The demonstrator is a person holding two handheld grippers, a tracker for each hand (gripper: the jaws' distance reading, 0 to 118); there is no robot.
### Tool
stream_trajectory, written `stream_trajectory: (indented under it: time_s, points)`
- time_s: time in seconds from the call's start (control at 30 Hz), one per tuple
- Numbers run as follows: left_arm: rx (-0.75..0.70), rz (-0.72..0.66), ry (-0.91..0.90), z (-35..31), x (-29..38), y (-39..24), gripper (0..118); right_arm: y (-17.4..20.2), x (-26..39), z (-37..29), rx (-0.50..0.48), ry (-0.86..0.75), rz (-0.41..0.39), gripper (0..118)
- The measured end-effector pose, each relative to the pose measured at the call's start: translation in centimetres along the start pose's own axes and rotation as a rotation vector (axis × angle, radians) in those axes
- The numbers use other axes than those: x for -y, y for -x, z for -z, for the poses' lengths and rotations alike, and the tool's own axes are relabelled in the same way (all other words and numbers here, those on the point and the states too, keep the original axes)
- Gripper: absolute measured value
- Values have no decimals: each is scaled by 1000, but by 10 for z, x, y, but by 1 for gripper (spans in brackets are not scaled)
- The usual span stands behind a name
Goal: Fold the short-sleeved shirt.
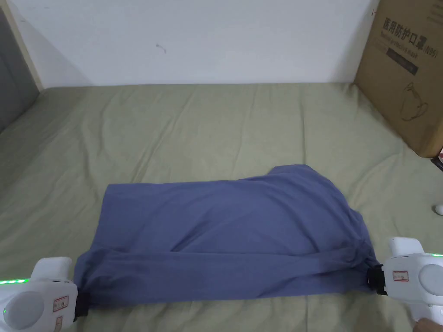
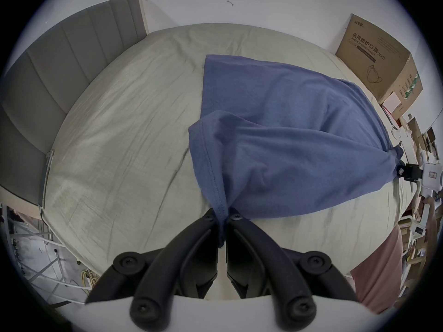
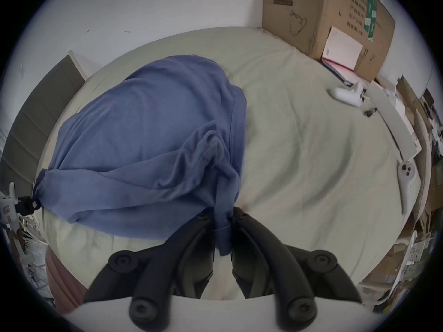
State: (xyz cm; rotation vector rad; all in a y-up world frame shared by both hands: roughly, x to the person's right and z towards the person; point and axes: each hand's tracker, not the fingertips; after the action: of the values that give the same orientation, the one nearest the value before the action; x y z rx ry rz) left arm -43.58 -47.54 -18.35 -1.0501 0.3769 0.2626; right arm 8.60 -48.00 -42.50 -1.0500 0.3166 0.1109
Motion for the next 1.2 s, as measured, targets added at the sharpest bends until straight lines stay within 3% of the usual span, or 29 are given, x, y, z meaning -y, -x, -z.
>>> stream_trajectory:
  time_s: [0.27, 0.37, 0.6, 0.63, 0.67, 0.7, 0.73, 0.77, 0.8, 0.9, 0.93, 0.97, 1.0, 1.07, 1.13, 1.2]
  points:
    - [11, 36, -52, -42, 9, 6, 4, -16, 17, -51, -56, -67, 74, 12]
    - [-9, 55, -40, -50, 30, 9, 4, -20, 44, -63, -32, -49, 60, 12]
    - [5, 14, 34, -30, 75, 17, 5, -30, 112, -47, -66, 44, 150, 13]
    - [4, 13, 33, -28, 75, 15, 11, -31, 112, -46, -71, 51, 179, 18]
    - [-15, 14, 40, -28, 75, 14, 27, -31, 111, -47, -59, 51, 185, 32]
    - [-40, 16, 40, -30, 73, 13, 56, -31, 109, -48, -38, 42, 192, 62]
    - [-37, 12, 34, -33, 72, 13, 78, -33, 106, -50, -37, 40, 193, 84]
    - [-30, 2, 23, -37, 68, 15, 91, -35, 102, -55, -46, 24, 205, 92]
    - [-13, -14, 0, -43, 65, 14, 95, -37, 97, -61, -63, -12, 223, 92]
    - [59, -38, -72, -62, 48, 13, 93, -37, 75, -78, -71, -52, 218, 91]
    - [72, -46, -88, -68, 42, 11, 86, -35, 67, -84, -84, -74, 202, 89]
    - [93, -48, -115, -73, 36, 7, 71, -33, 61, -89, -95, -100, 182, 83]
    - [106, -43, -139, -77, 32, 4, 42, -30, 55, -94, -103, -120, 161, 62]
    - [107, -44, -164, -78, 25, -3, 2, -20, 48, -98, -69, -153, 130, 8]
    - [95, -33, -183, -76, 23, -10, 0, -14, 47, -94, -62, -161, 131, 2]
    - [87, -24, -168, -71, 24, -14, 0, -12, 49, -84, -121, -123, 143, 0]
